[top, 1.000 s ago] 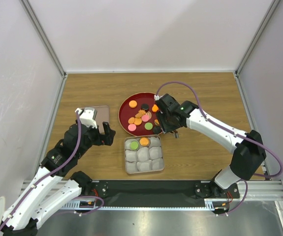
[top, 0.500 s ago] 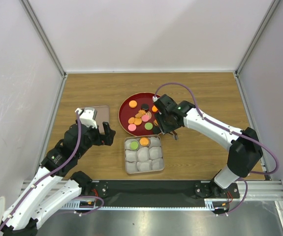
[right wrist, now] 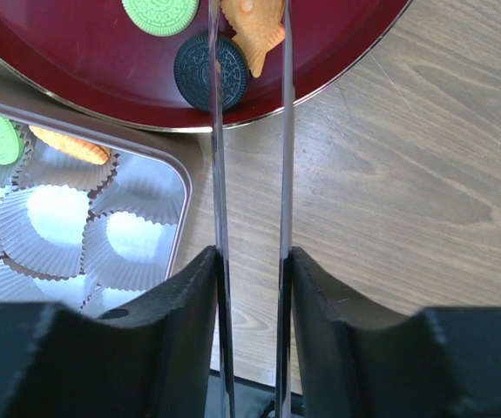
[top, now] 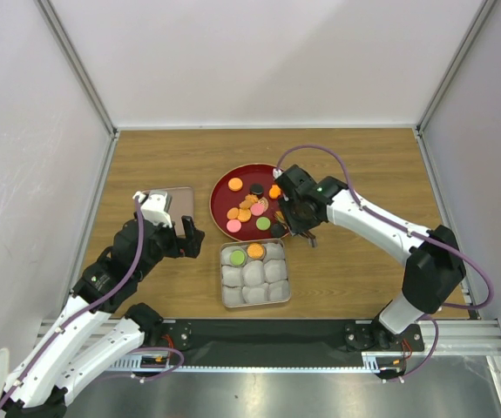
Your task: Pack the cookies
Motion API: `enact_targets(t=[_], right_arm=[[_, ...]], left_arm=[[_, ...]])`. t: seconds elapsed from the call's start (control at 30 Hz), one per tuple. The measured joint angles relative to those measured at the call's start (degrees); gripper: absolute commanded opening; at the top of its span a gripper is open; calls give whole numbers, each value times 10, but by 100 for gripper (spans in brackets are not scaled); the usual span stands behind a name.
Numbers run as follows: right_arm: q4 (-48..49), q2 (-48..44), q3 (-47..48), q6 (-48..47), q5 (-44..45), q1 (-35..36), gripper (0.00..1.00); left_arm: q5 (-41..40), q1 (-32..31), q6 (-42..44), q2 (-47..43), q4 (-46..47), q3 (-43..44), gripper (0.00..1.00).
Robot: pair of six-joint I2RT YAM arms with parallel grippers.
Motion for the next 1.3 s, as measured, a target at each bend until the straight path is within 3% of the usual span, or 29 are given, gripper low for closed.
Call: enact_targets(t=[0.6,1.3], right_arm=[[6,0,13,1,2,-17,20],[24,-1,36,2,13,-28,17]], left_arm=[[-4,0,0,0,0,0,100],[-7,0,0,-3,0,0,100]])
